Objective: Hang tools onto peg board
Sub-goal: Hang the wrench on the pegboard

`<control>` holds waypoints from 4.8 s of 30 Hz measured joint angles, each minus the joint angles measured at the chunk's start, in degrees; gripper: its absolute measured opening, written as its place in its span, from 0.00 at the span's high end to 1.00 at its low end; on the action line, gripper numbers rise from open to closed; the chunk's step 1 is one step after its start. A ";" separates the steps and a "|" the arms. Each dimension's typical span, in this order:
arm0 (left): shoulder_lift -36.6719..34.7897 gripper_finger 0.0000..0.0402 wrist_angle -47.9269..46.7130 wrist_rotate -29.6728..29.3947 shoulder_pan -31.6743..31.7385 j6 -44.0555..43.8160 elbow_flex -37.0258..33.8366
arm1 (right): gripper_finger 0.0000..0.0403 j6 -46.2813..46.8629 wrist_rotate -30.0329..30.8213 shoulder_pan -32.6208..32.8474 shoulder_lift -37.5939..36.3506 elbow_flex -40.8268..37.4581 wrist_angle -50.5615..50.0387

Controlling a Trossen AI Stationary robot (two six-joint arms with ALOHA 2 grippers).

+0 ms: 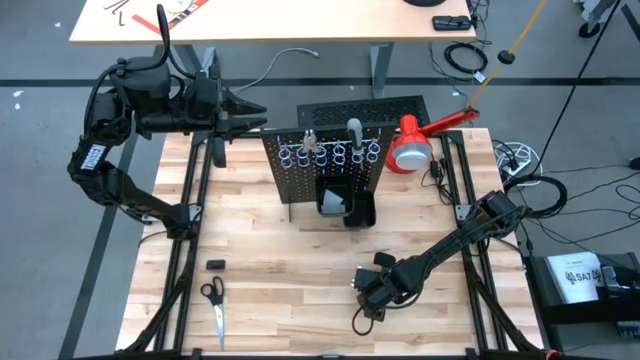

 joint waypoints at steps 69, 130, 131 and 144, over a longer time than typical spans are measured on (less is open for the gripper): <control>0.00 0.74 -0.04 0.07 0.02 -0.33 -0.02 | 0.99 -12.16 -4.03 -4.63 11.54 13.38 0.51; -2.95 0.98 -0.27 3.53 -24.32 15.24 -14.73 | 1.00 -20.91 13.38 -3.23 1.55 21.90 -5.90; -2.93 0.98 1.40 2.19 -25.74 14.71 -17.01 | 0.99 -20.65 12.23 -3.21 1.83 21.90 -5.71; -3.08 0.99 30.91 -19.10 -45.26 1.36 -45.04 | 0.71 -23.46 7.43 -3.92 7.63 21.90 -3.51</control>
